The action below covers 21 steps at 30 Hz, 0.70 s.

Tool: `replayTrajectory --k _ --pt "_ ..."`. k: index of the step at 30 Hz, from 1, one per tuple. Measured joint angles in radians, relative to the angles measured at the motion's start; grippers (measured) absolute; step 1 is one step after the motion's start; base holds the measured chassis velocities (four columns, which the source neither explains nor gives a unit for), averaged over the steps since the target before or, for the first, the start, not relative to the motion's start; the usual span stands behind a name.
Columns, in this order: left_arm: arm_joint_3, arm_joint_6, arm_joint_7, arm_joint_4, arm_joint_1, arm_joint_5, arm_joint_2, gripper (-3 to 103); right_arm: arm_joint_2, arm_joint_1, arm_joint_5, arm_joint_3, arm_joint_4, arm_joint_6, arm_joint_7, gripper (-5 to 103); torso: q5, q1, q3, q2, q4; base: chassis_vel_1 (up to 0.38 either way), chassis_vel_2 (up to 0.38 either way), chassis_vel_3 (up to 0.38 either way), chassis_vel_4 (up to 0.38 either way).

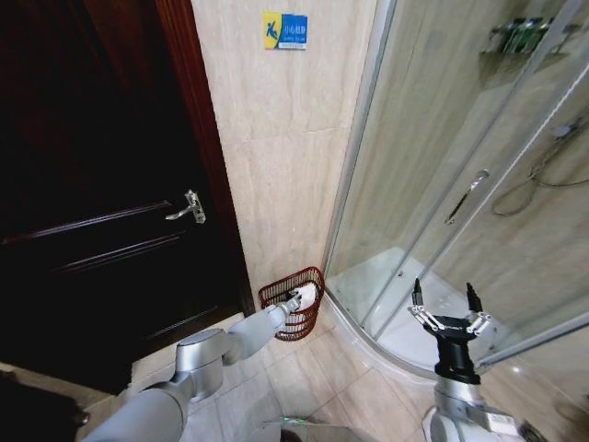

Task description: Discard the used towel into the hamper.

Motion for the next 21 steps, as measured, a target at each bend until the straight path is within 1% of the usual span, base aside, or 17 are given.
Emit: replayTrajectory --k 1,2,4,5,6,8,10,11,12,13,14,15,16,17,18,20,21 --pt "0.0 0.0 0.0 0.0 0.0 0.0 0.0 31 0.0 0.0 0.0 0.0 0.0 0.0 0.0 100 0.0 0.0 0.0 0.0 0.0 0.0 0.0 0.0 0.0" --pt "-0.009 0.012 -0.016 0.0 0.0 0.047 0.007 31 0.0 0.0 0.0 0.0 0.0 0.0 0.0 100 0.0001 0.0 0.0 0.0 0.0 0.0 0.0 0.0 0.0" --pt "-0.018 0.04 -0.025 -0.003 0.0 0.113 0.026 42 0.0 0.0 0.0 0.0 0.0 0.0 0.0 100 0.0002 0.0 0.0 0.0 0.0001 0.0 0.0 0.0 0.0" --pt "-0.02 0.046 -0.025 -0.004 -0.001 0.127 0.032 47 0.0 0.0 0.0 0.0 0.0 0.0 0.0 100 0.0001 0.0 0.0 0.0 0.0001 0.0 0.0 0.0 0.0" --pt "-0.02 0.046 -0.025 -0.004 -0.001 0.127 0.032 47 0.0 0.0 0.0 0.0 0.0 0.0 0.0 100 0.0001 0.0 0.0 0.0 0.0001 0.0 0.0 0.0 0.0" --pt "-0.028 0.049 -0.018 -0.015 -0.002 0.139 0.052 58 0.0 0.0 0.0 0.0 0.0 0.0 0.0 100 0.0001 0.0 0.0 0.0 0.0001 0.0 0.0 0.0 0.0" --pt "-0.033 0.047 -0.013 -0.023 -0.002 0.134 0.059 58 0.0 0.0 0.0 0.0 0.0 0.0 0.0 100 0.0001 0.0 0.0 0.0 0.0001 0.0 0.0 0.0 0.0" --pt "-0.041 0.035 -0.001 -0.032 -0.001 0.124 0.069 64 0.0 0.0 0.0 0.0 0.0 0.0 0.0 100 0.0 0.0 0.0 0.0 0.0 0.0 0.0 0.0 0.0" --pt "-0.059 0.005 0.032 -0.049 0.001 0.108 0.086 74 0.0 0.0 0.0 0.0 0.0 0.0 0.0 100 0.0 0.0 0.0 0.0 0.0 0.0 0.0 0.0 0.0" --pt "-0.072 -0.009 0.065 -0.071 0.004 0.093 0.102 74 0.0 0.0 0.0 0.0 0.0 0.0 0.0 100 0.0 0.0 0.0 0.0 0.0 0.0 0.0 0.0 0.0" --pt "-0.072 -0.009 0.065 -0.071 0.004 0.093 0.102 74 0.0 0.0 0.0 0.0 0.0 0.0 0.0 100 0.0 0.0 0.0 0.0 0.0 0.0 0.0 0.0 0.0" --pt "-0.08 -0.023 0.094 -0.091 0.008 0.07 0.117 80 0.0 0.0 0.0 0.0 0.0 0.0 0.0 100 0.0 0.0 0.0 0.0 0.0 0.0 0.0 0.0 0.0" --pt "-0.083 -0.052 0.151 -0.143 0.017 0.003 0.153 85 0.0 0.0 0.0 0.0 0.0 0.0 0.0 100 -0.0003 0.0 0.0 0.0 0.0 0.0 0.0 0.0 0.0" --pt "-0.083 -0.059 0.174 -0.166 0.02 -0.022 0.169 90 0.0 0.0 0.0 0.0 0.0 0.0 0.0 100 -0.0002 0.0 0.0 0.0 0.0 0.0 0.0 0.0 0.0" --pt "-0.083 -0.059 0.174 -0.166 0.02 -0.022 0.169 90 0.0 0.0 0.0 0.0 0.0 0.0 0.0 100 -0.0002 0.0 0.0 0.0 0.0 0.0 0.0 0.0 0.0" --pt "-0.087 -0.067 0.302 -0.288 0.041 -0.145 0.248 98 0.0 0.0 0.0 0.0 0.0 0.0 0.0 100 -0.0001 0.0 0.0 0.0 0.0 0.0 0.0 0.0 0.0" --pt "-0.087 -0.067 0.302 -0.288 0.041 -0.145 0.248 98 0.0 0.0 0.0 0.0 0.0 0.0 0.0 100 -0.0001 0.0 0.0 0.0 0.0 0.0 0.0 0.0 0.0"
